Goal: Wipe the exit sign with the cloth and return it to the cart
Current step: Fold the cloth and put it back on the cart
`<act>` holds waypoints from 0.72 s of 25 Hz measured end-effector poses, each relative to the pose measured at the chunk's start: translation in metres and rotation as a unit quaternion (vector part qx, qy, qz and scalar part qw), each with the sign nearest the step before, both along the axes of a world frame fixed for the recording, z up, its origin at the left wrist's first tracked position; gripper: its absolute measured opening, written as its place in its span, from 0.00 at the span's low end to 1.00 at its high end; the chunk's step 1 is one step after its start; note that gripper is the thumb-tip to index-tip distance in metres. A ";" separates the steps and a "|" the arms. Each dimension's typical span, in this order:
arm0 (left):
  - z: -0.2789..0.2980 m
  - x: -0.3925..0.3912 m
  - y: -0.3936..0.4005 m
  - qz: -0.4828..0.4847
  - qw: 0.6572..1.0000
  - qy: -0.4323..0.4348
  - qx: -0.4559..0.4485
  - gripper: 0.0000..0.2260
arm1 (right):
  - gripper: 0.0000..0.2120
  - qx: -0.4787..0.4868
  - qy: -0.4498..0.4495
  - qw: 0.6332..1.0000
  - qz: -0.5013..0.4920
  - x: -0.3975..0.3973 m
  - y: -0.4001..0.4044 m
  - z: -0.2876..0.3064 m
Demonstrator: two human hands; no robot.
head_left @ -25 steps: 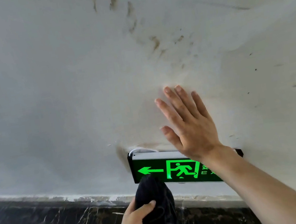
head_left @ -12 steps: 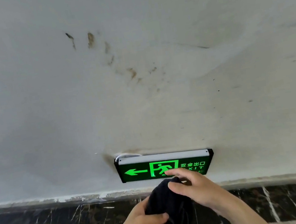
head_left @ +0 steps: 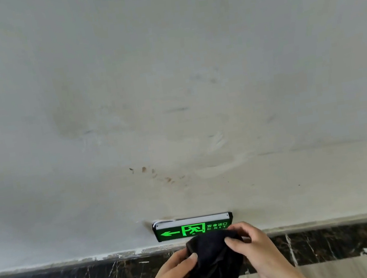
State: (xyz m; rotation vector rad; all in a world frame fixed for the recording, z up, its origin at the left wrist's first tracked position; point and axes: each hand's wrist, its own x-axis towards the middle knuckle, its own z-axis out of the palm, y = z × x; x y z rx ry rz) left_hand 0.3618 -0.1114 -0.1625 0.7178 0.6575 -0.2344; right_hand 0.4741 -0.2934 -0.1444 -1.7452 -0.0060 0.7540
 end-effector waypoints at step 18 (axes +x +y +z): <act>0.215 -0.039 -0.026 0.088 0.986 -0.078 0.114 0.14 | 0.07 0.212 0.063 0.975 0.006 -0.032 -0.034 0.202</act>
